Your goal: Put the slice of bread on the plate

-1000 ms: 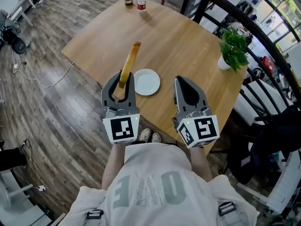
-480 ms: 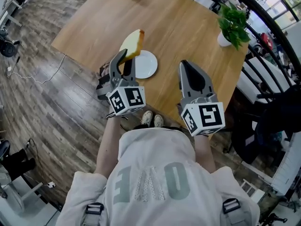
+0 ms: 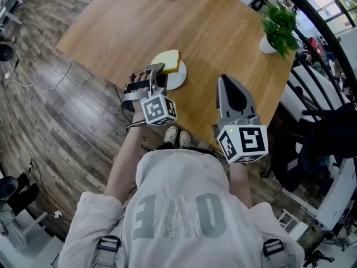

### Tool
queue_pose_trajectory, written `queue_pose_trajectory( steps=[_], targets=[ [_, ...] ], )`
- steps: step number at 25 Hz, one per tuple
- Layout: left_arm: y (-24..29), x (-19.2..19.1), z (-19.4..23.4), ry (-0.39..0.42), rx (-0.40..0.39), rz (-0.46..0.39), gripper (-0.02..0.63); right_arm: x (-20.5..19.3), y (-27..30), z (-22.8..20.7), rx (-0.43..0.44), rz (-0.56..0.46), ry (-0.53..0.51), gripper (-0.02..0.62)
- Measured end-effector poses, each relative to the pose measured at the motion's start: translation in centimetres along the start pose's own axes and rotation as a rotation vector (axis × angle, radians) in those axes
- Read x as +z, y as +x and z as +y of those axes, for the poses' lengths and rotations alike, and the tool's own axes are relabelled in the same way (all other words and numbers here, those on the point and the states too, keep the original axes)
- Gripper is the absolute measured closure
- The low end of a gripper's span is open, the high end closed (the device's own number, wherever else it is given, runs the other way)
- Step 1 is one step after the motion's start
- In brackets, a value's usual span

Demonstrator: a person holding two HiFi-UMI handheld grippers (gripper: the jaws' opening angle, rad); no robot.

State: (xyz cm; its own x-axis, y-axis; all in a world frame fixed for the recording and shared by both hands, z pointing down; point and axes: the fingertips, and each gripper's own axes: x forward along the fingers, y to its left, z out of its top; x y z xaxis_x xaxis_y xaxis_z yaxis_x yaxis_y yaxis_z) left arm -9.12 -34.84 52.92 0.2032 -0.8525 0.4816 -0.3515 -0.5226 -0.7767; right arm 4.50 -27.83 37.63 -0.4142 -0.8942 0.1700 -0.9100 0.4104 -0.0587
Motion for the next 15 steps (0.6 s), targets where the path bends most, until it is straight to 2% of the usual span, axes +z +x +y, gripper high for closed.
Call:
queue_pose_trajectory(
  steps=[6, 15],
  targets=[
    [1.7, -1.2, -1.9, 0.001, -0.040, 0.057, 0.517, -0.4, 0.1, -0.1, 0.005, 0.011, 0.005, 0.574],
    [2.2, -1.6, -3.8, -0.014, -0.121, 0.081, 0.515, -1.1, -0.2, -1.1, -0.026, 0.026, 0.071, 0.574]
  ],
)
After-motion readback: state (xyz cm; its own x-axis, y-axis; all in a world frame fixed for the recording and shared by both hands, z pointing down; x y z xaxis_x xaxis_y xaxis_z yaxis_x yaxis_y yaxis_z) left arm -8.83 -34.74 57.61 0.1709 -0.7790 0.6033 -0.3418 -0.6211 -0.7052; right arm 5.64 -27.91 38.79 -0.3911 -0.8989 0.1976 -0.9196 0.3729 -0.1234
